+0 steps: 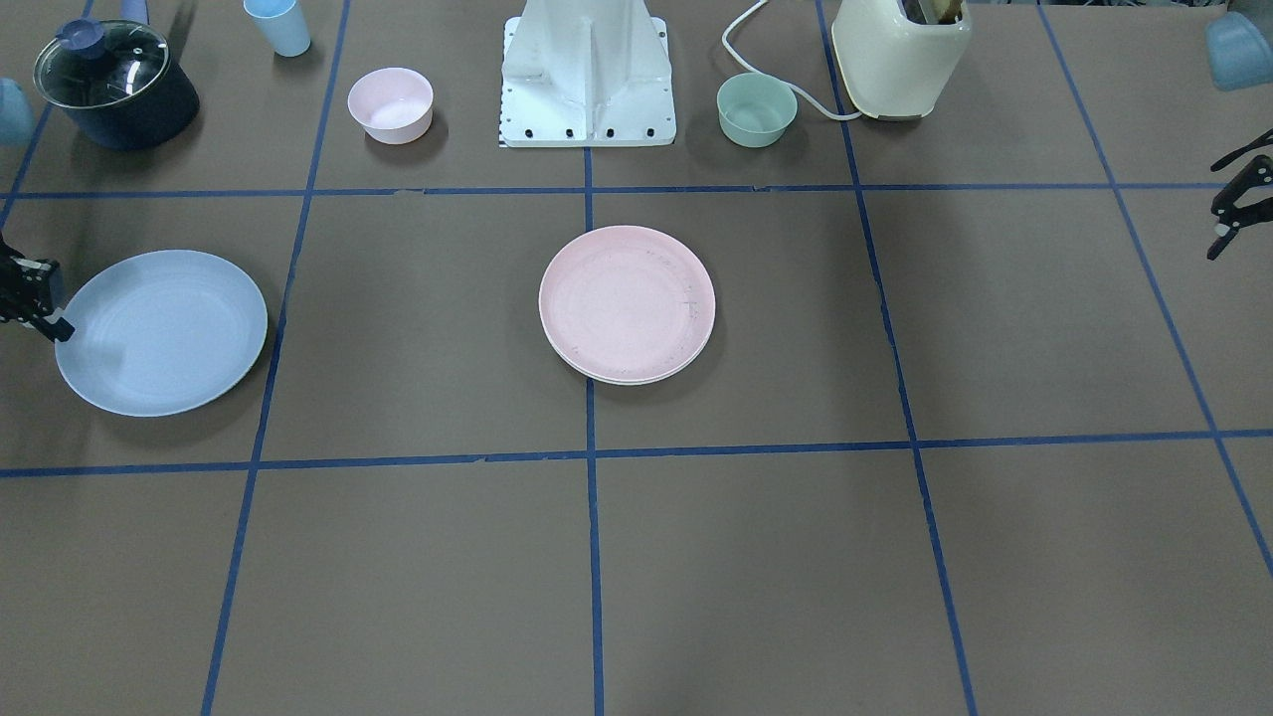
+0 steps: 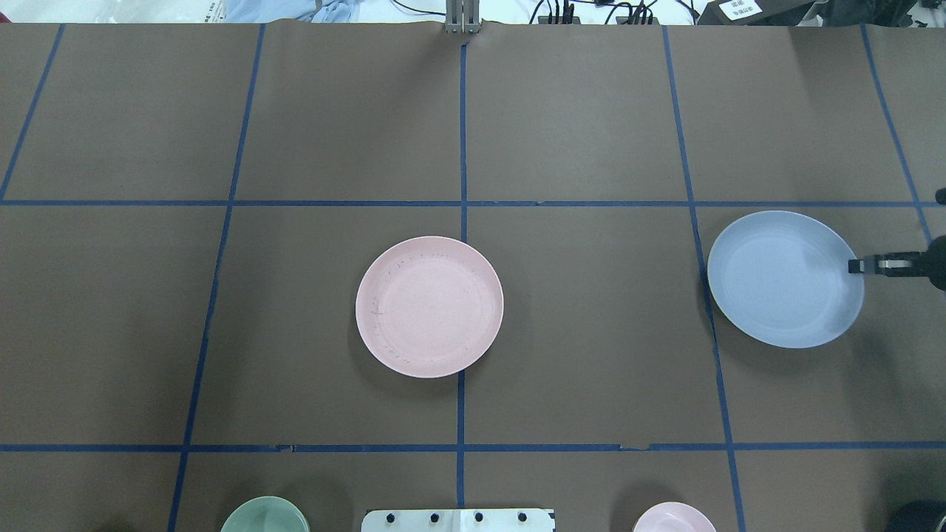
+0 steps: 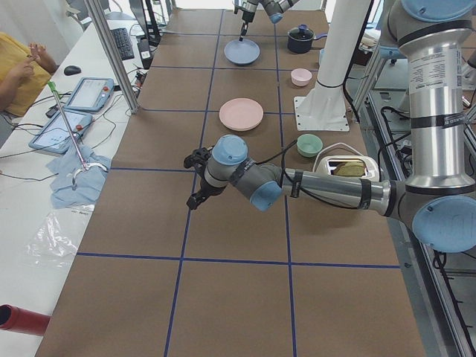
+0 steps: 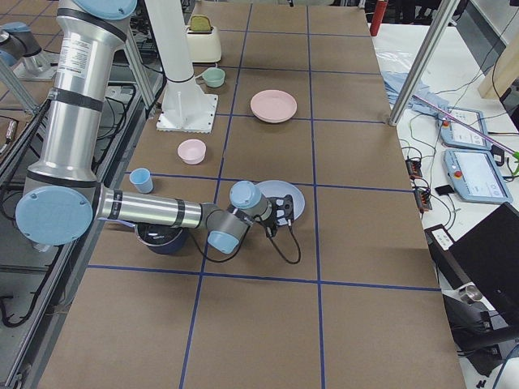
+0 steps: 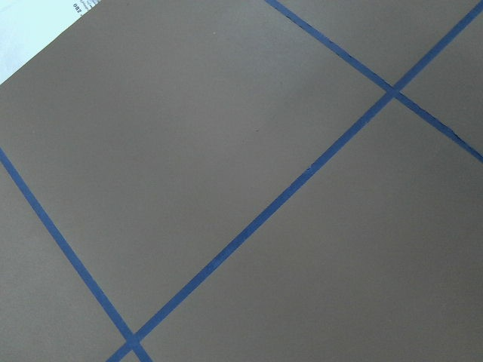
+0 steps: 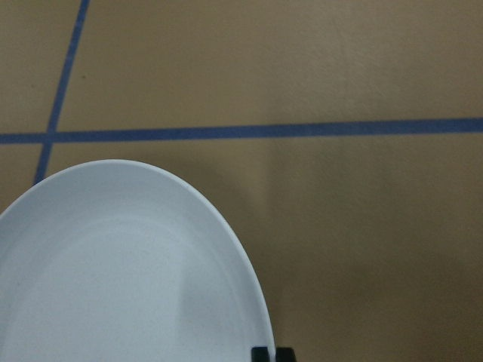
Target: Stack three plates with pink and blue
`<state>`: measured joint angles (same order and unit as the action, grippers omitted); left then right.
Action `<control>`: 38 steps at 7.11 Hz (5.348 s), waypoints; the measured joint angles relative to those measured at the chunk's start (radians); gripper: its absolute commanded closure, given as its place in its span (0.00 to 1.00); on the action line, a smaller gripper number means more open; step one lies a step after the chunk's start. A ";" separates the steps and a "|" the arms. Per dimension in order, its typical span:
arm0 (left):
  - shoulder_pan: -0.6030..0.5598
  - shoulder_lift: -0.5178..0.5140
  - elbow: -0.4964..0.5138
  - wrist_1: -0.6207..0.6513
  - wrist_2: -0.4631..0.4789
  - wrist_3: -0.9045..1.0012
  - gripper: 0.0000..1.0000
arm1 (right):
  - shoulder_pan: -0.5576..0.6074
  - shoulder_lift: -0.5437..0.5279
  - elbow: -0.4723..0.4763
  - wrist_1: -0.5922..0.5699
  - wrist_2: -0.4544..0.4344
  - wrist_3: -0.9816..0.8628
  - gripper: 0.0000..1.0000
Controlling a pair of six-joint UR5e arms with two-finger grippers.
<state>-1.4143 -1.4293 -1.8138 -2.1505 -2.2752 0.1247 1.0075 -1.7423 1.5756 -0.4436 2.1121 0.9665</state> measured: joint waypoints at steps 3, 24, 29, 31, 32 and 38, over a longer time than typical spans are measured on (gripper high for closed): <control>-0.165 0.000 -0.003 0.155 0.005 0.154 0.00 | -0.013 0.218 0.146 -0.340 0.006 0.090 1.00; -0.227 0.067 -0.095 0.649 0.003 0.175 0.00 | -0.074 0.671 0.292 -1.196 -0.048 -0.161 0.00; -0.200 0.056 -0.023 0.650 -0.096 0.120 0.00 | 0.324 0.304 0.244 -1.229 0.182 -0.807 0.00; -0.201 0.056 -0.007 0.644 -0.147 0.048 0.00 | 0.385 0.138 0.241 -1.213 0.183 -0.893 0.00; -0.201 0.052 -0.009 0.642 -0.145 0.042 0.00 | 0.417 0.083 0.242 -1.191 0.182 -0.914 0.00; -0.201 0.055 -0.006 0.592 -0.139 0.041 0.00 | 0.496 -0.015 0.254 -1.088 0.196 -0.928 0.00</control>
<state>-1.6153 -1.3740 -1.8202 -1.5589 -2.4144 0.1658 1.5039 -1.7573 1.8298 -1.5314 2.3084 0.0383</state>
